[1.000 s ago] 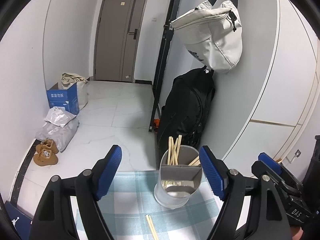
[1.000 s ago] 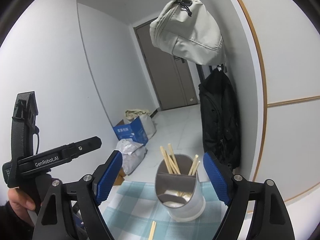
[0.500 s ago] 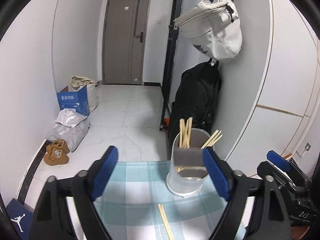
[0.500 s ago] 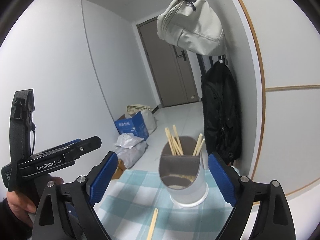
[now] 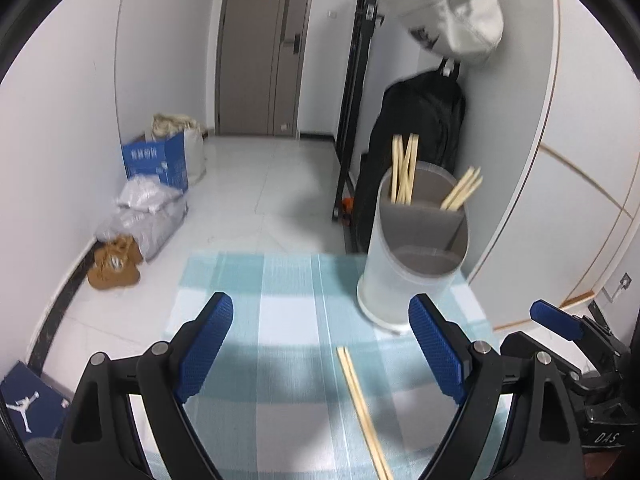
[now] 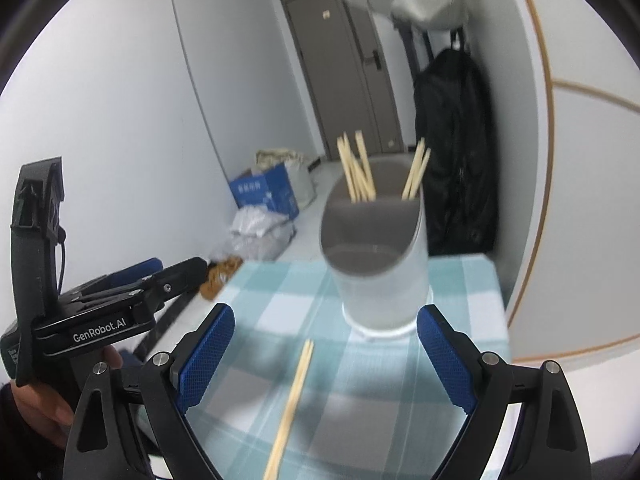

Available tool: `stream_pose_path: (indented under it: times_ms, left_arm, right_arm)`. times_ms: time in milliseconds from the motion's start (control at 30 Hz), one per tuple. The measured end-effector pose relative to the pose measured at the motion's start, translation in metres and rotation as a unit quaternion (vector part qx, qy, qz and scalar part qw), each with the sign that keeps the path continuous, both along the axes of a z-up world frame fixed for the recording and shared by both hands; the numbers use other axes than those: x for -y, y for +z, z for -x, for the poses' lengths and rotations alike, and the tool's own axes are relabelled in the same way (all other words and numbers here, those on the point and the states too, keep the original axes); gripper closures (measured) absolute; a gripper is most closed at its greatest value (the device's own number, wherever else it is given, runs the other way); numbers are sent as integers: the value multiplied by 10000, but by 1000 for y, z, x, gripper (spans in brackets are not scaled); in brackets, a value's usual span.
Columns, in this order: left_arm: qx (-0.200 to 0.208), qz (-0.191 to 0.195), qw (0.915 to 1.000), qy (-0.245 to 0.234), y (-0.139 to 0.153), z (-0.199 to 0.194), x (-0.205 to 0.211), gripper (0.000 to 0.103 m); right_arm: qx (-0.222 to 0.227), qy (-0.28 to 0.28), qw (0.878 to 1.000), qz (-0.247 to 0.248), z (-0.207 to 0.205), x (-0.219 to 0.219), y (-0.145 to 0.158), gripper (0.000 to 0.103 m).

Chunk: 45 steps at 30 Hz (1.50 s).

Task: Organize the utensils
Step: 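Move both open tools back toward the last chopsticks on the cloth, then grasp a chopstick with the right tool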

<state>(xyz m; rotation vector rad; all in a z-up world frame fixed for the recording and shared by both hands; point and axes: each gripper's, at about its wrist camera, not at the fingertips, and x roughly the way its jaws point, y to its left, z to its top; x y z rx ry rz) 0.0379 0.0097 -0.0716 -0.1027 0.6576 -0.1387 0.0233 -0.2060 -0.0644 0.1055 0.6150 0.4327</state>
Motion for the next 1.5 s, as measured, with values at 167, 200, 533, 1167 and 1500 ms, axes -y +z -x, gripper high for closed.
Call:
stream_pose_path:
  times_ms: [167,200,533,1167,1500]
  left_arm:
    - [-435,108,9990,63,-28,-9,-10,16]
    - [-479,110,9988,71,-32,-9,-12,16]
    - [-884,258,9948,429,-58,-27,-47,17]
    - [-1038,963,9847,1013,-61,-44,-91,16]
    - [-1103,1185,9808,1088,-60,-45,-102,17]
  right_arm:
    - [-479,95,9987,137,-9,-8,-28,20]
    - [-554,113,9983,172,-10,-10,-32,23]
    - [-1609,368,9844,605,-43,-43,-78,40]
    - [-2226,469,9602,1621,-70,-93,-112,84]
    - [-2412,439,9458,2129,-89,-112,-109,86]
